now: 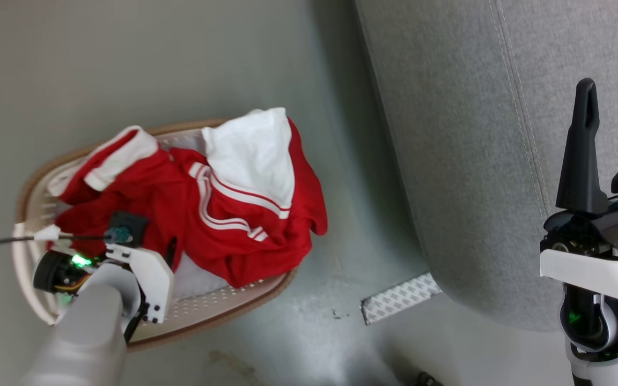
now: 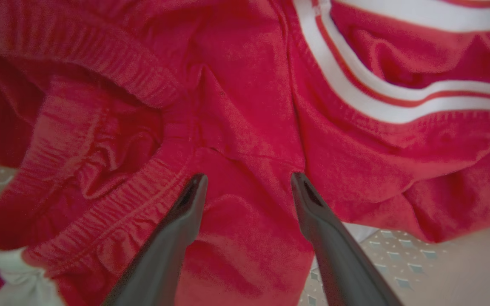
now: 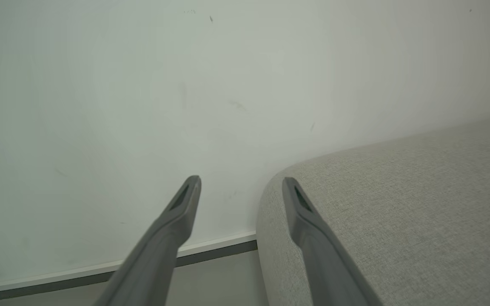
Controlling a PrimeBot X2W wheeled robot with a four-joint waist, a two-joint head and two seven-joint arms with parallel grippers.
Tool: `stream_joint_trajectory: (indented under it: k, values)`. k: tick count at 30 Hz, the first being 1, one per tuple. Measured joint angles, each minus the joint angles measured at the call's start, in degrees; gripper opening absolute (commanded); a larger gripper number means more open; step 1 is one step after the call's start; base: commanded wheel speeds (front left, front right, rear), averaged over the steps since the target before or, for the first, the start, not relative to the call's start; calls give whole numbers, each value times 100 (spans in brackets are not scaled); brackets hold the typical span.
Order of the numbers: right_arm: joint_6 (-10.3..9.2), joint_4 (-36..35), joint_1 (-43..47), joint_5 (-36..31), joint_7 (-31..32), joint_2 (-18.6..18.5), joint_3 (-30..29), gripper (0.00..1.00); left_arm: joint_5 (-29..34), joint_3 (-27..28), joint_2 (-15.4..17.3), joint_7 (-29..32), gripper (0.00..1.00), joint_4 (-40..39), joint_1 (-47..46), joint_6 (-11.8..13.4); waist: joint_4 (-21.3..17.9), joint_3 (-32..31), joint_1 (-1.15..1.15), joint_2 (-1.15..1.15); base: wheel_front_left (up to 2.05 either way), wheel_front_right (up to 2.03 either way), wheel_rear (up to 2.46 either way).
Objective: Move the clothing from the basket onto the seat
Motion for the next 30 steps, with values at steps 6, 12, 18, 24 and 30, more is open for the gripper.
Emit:
stream_joint_trajectory:
  k: [6,12,18,24,30]
  values:
    - [0,-7,-69,209,0,1,73,100,-101,-144,81,457,100,263,-253,-35,-220,301,0,0,0,0,0]
    - [0,-10,-88,385,0,2,127,100,-182,-550,205,1025,100,352,-457,-34,-395,553,-1,0,0,0,0]
    - [0,11,-149,425,0,2,153,100,-310,-753,300,1148,18,370,-557,-34,-442,621,-1,0,0,0,0]
    - [0,116,-176,368,0,5,163,100,-576,-836,260,870,0,408,-481,-34,-400,436,-1,0,0,0,0]
    - [0,198,-101,123,0,9,113,100,-890,-926,0,436,0,410,-204,-35,-278,2,-1,0,0,0,0]
